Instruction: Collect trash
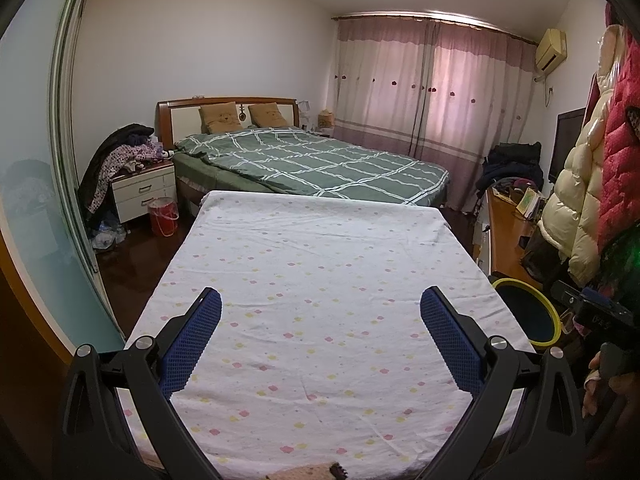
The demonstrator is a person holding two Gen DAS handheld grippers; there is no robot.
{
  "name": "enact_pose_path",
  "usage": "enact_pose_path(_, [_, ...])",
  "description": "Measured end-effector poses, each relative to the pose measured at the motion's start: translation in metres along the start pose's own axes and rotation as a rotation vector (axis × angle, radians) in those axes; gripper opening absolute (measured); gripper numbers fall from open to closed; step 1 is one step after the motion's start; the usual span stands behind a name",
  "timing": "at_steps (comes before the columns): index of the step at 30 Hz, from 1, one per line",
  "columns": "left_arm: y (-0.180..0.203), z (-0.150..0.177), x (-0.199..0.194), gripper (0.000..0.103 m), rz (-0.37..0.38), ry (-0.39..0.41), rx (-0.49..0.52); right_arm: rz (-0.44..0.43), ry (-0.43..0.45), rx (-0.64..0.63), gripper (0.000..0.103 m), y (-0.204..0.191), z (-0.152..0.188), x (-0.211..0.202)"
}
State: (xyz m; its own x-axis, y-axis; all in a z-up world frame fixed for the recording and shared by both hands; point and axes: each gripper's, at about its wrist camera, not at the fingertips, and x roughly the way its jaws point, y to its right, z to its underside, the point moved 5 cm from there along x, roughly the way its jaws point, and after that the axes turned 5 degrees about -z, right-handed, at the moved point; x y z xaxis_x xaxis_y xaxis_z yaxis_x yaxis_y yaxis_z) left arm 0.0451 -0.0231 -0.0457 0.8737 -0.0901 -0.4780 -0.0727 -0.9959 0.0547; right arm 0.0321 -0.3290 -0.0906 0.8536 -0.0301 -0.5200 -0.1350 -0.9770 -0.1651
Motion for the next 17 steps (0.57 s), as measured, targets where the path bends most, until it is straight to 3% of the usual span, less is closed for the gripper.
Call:
enact_pose_path(10, [-0.003, -0.002, 0.032, 0.098, 0.009, -0.037, 0.002, -0.019, -0.024, -0.017, 0.096, -0.004, -0.004, 0.018])
enact_pose_path(13, [-0.007, -0.002, 0.083, 0.098, -0.016, -0.127, 0.034, -0.029, -0.072, -0.02, 0.096, -0.008, -0.009, 0.045])
enact_pose_path(17, [-0.02, 0.003, 0.161, 0.098, -0.097, -0.245, 0.062, -0.022, -0.192, -0.055, 0.096, -0.019, -0.006, 0.112])
